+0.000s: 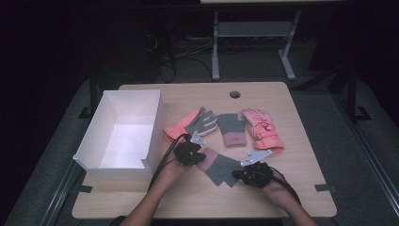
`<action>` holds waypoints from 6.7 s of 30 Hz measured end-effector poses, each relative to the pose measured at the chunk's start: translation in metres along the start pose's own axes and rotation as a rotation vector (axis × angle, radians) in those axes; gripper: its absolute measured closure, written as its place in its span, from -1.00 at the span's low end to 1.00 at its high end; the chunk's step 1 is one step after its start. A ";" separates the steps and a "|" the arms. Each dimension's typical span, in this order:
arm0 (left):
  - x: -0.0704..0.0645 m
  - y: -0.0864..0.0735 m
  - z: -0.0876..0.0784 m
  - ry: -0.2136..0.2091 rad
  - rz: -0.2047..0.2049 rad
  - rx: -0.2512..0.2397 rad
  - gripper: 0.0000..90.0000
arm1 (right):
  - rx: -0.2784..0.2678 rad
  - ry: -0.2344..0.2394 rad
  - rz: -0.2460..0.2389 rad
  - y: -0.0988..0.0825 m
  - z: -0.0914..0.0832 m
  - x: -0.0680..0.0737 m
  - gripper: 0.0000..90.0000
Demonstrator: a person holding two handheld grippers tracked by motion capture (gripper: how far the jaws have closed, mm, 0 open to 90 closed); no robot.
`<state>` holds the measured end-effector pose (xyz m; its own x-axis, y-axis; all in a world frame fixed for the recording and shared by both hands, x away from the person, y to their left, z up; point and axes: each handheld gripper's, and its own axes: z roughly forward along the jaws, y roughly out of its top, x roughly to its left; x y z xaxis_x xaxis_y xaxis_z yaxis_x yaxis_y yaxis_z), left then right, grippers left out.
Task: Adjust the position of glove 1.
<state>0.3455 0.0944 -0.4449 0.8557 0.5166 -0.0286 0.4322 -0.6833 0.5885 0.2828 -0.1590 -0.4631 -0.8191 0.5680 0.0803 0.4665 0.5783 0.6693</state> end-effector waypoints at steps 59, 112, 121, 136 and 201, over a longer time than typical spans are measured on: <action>-0.033 -0.008 -0.003 -0.209 0.040 0.016 0.99 | 0.041 0.007 -0.013 -0.011 -0.015 0.014 0.99; -0.037 -0.020 -0.016 -0.233 0.004 -0.111 -0.21 | -0.070 -0.083 0.127 0.044 0.006 -0.036 1.00; -0.038 -0.039 -0.027 -0.185 -0.017 -0.110 -0.61 | -0.061 -0.112 0.138 0.053 0.001 -0.055 1.00; -0.033 -0.046 -0.022 -0.136 -0.016 -0.114 -0.70 | -0.003 -0.182 0.204 0.095 0.038 -0.097 1.00; -0.031 -0.048 -0.019 -0.133 -0.012 -0.107 -0.69 | -0.083 -0.172 0.227 0.042 0.007 -0.081 0.94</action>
<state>0.2923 0.1211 -0.4572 0.8839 0.4468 -0.1381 0.4156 -0.6152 0.6699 0.3716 -0.1765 -0.4467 -0.6245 0.7727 0.1132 0.5970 0.3790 0.7071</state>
